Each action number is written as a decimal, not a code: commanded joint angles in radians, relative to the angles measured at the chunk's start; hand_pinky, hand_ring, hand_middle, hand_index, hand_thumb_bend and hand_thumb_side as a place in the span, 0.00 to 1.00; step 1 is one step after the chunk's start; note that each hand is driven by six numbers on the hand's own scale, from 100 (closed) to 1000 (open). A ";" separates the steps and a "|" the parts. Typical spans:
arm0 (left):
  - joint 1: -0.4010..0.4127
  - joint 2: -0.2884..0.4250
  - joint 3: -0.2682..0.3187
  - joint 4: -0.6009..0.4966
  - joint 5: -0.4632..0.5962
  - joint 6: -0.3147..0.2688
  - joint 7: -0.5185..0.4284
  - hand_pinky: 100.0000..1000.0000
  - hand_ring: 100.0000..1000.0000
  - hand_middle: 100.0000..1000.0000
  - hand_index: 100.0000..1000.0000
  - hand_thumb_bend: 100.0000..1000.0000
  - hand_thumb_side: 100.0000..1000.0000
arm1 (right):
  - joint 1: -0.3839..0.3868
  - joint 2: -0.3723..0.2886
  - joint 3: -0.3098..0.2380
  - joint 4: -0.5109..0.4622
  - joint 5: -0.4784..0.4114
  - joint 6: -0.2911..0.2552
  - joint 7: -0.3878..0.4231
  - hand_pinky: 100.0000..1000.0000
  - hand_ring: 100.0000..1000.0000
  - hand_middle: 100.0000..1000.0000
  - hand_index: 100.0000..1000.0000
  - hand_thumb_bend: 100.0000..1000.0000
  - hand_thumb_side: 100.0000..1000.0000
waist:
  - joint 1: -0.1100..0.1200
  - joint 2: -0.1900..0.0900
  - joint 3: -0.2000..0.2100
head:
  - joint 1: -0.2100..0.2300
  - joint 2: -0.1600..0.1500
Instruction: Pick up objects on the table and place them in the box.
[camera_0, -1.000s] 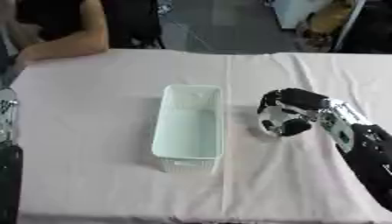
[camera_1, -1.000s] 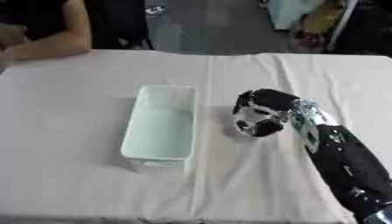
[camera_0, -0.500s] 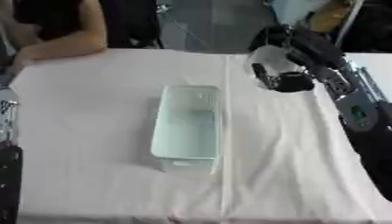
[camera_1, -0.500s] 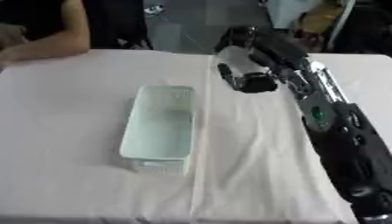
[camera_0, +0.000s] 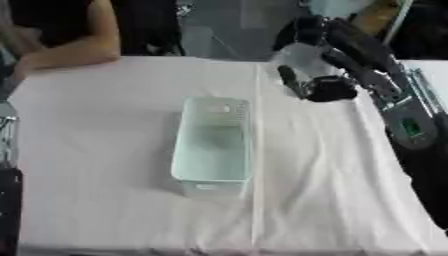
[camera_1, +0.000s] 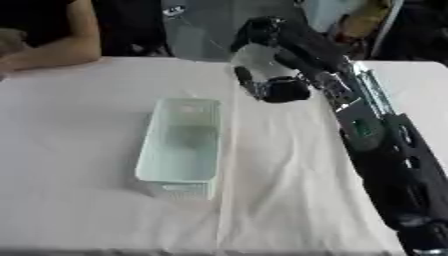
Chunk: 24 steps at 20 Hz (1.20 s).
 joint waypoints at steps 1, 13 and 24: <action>-0.010 0.010 0.003 -0.017 -0.003 -0.004 -0.003 0.66 0.72 0.73 0.77 0.44 0.71 | -0.025 -0.005 0.003 -0.026 -0.011 -0.004 0.005 0.00 0.17 0.23 0.26 0.00 0.00 | 0.002 -0.013 0.000 | -0.009 -0.001; -0.020 0.001 -0.017 -0.017 0.007 0.001 -0.025 0.66 0.73 0.73 0.77 0.43 0.71 | -0.175 0.133 0.101 0.322 0.069 -0.157 -0.008 0.00 0.18 0.23 0.26 0.00 0.00 | 0.001 -0.008 0.015 | -0.043 -0.001; -0.024 -0.002 -0.022 -0.017 0.012 0.003 -0.034 0.66 0.73 0.73 0.77 0.43 0.71 | -0.191 0.182 0.150 0.319 0.066 -0.213 -0.035 0.00 0.19 0.23 0.27 0.00 0.00 | 0.002 -0.010 0.020 | -0.047 -0.001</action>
